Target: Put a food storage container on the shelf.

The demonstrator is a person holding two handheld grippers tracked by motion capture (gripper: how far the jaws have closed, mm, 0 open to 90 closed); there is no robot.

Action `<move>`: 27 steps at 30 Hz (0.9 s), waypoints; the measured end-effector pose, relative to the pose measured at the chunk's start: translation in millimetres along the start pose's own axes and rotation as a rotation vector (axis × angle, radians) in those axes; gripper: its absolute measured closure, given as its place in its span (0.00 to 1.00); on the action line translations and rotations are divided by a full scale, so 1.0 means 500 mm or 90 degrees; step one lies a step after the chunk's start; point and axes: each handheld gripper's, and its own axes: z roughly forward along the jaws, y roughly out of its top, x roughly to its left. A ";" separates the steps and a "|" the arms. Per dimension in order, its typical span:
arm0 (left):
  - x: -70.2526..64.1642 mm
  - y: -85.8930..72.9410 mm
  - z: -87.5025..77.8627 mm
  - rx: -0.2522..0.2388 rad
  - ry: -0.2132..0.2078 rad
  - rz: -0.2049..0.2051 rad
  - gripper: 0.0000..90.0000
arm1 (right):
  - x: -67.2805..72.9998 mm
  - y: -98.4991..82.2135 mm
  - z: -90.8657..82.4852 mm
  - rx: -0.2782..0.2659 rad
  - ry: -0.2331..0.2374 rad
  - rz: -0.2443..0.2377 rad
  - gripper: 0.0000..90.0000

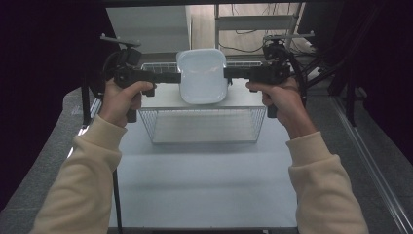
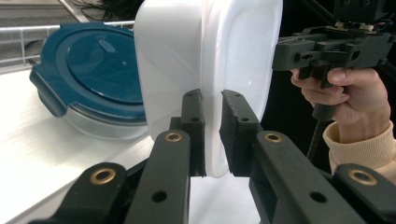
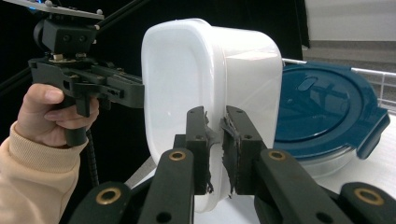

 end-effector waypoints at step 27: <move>0.112 0.064 0.057 0.002 -0.057 -0.127 0.89 | -0.114 0.051 0.059 0.006 0.016 0.135 0.87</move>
